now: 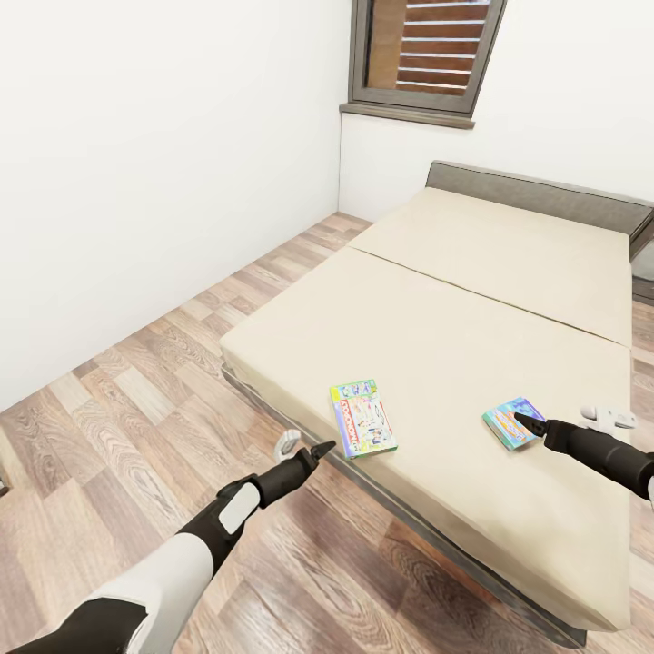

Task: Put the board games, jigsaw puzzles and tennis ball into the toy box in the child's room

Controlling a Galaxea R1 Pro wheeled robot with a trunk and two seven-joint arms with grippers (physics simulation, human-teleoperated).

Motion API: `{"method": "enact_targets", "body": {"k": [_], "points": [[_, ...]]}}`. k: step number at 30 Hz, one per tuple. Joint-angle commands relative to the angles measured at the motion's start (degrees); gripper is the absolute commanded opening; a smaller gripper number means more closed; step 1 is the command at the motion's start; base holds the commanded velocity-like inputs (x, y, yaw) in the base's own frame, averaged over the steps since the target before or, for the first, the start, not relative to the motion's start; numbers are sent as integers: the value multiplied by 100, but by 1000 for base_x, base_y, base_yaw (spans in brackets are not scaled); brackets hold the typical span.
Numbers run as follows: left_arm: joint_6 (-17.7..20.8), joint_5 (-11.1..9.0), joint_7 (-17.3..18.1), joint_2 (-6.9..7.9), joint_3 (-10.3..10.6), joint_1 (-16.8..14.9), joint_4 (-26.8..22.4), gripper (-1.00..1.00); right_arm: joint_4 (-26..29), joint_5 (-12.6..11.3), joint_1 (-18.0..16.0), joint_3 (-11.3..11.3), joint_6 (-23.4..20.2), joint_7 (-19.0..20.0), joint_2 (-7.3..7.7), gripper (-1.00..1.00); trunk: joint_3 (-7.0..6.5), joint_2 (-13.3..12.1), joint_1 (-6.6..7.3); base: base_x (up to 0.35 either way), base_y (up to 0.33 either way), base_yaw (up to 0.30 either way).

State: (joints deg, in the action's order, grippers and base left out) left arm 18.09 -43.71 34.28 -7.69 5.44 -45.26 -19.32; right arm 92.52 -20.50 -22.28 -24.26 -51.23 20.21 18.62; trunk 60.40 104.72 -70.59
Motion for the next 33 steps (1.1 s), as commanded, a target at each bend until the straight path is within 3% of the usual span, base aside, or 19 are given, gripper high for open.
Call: {"method": "enact_targets", "body": {"k": [1,33], "points": [[42,-59,0,3,20,-2,-2,100,2,28,-5,-9,-28,44,0,100,4,2,1,0,0,0],[80,-67,-227,-47,20,-186,-10,100,2,28,2,0,-28,45,2,100,4,2,1,0,0,-5]]}}
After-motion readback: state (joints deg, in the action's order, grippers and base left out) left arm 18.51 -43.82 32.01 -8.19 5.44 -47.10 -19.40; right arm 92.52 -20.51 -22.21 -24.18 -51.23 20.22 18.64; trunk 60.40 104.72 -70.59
